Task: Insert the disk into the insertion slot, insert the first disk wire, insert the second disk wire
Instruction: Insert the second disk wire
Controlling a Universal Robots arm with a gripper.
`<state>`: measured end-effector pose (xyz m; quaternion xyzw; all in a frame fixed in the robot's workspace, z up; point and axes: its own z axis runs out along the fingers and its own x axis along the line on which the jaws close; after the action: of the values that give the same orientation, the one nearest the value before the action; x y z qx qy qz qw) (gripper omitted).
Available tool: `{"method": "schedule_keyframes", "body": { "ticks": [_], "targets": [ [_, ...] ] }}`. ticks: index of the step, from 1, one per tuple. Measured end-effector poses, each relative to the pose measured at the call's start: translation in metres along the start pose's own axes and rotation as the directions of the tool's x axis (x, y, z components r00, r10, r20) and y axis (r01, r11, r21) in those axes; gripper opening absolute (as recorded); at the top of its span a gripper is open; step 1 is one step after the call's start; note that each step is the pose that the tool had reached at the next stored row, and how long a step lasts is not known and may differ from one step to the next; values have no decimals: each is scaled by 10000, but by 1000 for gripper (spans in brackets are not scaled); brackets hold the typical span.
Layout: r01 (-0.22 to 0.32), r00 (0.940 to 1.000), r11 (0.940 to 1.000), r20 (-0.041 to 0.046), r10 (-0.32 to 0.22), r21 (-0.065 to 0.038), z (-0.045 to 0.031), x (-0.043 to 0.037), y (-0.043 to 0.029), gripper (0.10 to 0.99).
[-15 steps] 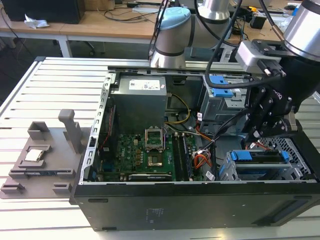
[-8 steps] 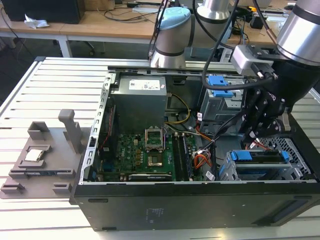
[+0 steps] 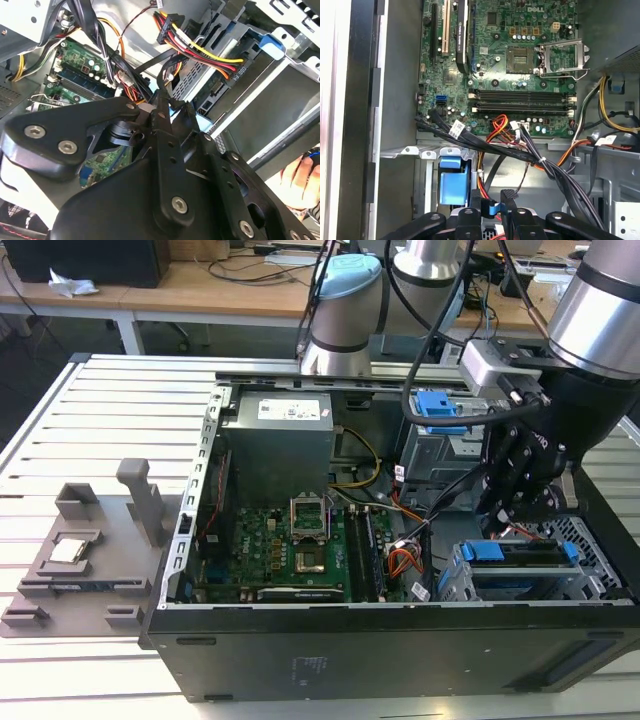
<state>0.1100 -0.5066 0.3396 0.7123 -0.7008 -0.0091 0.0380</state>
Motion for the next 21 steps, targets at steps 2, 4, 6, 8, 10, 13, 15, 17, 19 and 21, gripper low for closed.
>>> {"method": "schedule_keyframes", "body": {
  "ticks": [2,4,6,8,10,13,15,17,19,21],
  "targets": [
    [0,10000,10000,1,0,1,1,0,0,302],
    [0,10000,10000,0,0,0,1,0,0,302],
    [-1,10000,10000,0,1,0,1,0,0,286],
    [0,10000,10000,0,0,0,1,0,0,184],
    [0,10000,10000,-1,0,0,1,0,0,184],
    [0,10000,10000,-2,0,0,1,0,0,184],
    [-1,10000,10000,-1,1,-2,-22,2,-12,184],
    [0,10000,10000,0,0,-13,-52,4,-38,184],
    [1,10000,10000,-1,-1,-55,-58,6,-88,184],
    [4,10000,9999,0,-4,-105,-61,10,-137,184]
  ]
}}
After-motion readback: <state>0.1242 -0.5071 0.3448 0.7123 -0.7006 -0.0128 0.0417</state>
